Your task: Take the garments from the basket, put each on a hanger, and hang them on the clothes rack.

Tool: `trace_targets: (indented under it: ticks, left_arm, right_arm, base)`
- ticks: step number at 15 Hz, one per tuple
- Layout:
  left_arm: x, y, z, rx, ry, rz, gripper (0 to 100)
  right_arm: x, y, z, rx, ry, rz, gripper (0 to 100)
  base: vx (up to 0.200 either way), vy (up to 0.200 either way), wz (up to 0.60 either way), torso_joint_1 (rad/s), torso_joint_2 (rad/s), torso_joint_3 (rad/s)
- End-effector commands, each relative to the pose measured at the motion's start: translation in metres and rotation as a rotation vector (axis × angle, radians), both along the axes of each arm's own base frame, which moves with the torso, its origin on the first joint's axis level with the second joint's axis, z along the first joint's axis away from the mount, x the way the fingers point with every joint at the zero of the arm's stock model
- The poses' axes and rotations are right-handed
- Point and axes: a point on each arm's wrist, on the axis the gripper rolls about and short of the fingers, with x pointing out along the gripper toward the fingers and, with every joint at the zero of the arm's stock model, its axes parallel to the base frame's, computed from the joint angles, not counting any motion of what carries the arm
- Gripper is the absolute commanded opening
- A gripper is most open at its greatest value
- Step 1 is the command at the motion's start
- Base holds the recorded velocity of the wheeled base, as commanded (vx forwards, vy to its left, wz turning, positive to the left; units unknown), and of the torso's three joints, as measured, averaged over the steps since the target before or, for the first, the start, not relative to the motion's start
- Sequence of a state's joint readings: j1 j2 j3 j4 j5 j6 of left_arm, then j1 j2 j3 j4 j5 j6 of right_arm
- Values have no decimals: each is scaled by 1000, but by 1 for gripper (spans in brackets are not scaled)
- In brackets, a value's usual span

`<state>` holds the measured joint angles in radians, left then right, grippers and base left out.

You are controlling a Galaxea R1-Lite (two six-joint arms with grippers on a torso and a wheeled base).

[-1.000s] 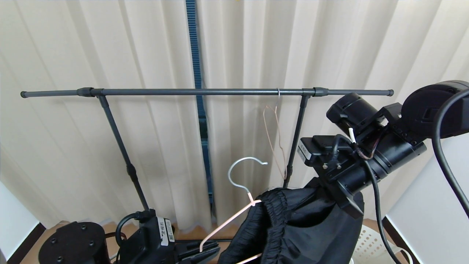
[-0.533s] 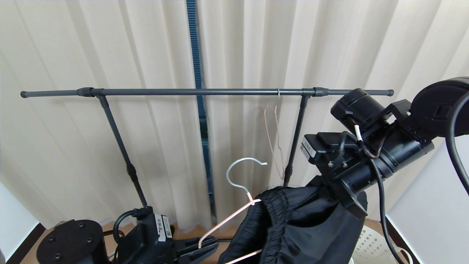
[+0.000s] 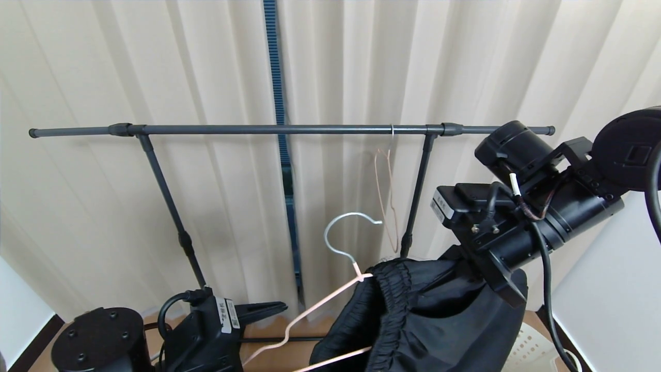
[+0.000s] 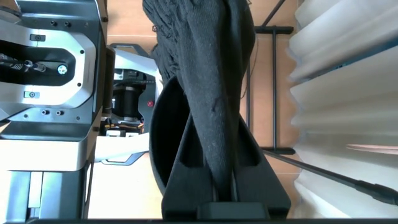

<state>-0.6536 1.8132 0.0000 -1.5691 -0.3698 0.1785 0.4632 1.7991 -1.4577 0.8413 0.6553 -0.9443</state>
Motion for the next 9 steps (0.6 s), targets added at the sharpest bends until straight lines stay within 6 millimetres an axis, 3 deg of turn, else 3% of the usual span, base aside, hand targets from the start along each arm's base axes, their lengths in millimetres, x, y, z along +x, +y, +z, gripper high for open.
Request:
trace_targets:
  ticks: [1,5,9]
  left_arm:
    - [1,4,5,-16,-18,21,100]
    - [-1,14,22,-100,-37,65,100]
    - [7,26,59,-282,-105,144,100]
  right_arm:
    - [-1,-1,2,4,-7,-2,0]
    - [1,-6,6,-1,-26,-42,0]
    - [-3,-9,16,4,-59,-182,0]
  base:
    - [0,0,0,0,0,0]
    - [0,0,0,0,0,0]
    - [0,0,0,0,0,0]
